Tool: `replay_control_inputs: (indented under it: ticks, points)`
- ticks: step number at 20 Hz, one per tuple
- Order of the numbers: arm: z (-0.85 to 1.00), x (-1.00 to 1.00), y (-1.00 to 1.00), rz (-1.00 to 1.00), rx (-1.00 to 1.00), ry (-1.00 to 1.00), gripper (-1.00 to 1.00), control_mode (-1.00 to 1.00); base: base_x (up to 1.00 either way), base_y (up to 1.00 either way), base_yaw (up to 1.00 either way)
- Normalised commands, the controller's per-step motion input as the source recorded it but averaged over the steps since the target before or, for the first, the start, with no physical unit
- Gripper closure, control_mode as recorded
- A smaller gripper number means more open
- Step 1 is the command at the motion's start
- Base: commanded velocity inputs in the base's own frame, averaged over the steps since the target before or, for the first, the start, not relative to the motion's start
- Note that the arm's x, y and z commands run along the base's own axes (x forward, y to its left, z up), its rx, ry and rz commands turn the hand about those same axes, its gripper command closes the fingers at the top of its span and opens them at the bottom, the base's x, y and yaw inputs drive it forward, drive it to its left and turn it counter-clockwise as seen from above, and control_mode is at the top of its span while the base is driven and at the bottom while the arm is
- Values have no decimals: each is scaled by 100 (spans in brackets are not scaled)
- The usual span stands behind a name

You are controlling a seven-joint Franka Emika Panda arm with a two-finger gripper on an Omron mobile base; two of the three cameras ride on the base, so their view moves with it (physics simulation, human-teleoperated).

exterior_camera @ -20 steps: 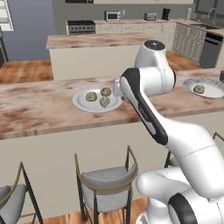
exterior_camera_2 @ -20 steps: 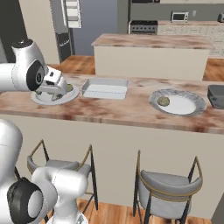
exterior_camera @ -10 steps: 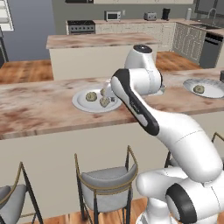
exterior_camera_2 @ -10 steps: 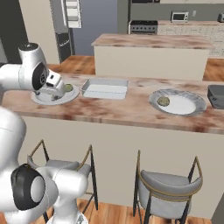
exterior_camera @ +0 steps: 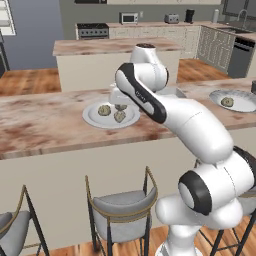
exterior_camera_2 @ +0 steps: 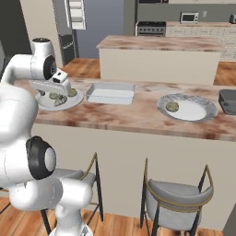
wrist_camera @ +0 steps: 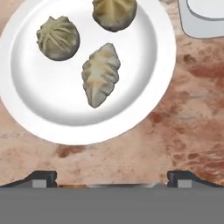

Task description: Place two dumplings into each of the tupperware containers and then place the containers in the fridge.

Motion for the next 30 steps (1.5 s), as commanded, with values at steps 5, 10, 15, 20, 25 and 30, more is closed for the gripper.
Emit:
replay_control_inputs:
  ticks: [5, 10, 15, 20, 25, 30]
  points:
    - [-32, 62, 12, 1, -2, 0, -100, -100, 0, 0, 0]
    - [-34, 43, 17, 4, -4, 0, -100, -100, 0, 0, 0]
    - [-38, 29, 4, 2, 0, 0, -100, -100, 0, 0, 0]
    - [-23, 12, 1, 1, 0, 2, -100, -100, 0, 0, 0]
    - [-15, 9, 4, 1, 0, 3, -100, -100, 0, 0, 0]
    - [-9, 10, 3, 1, 0, 4, -100, -100, 0, 0, 0]
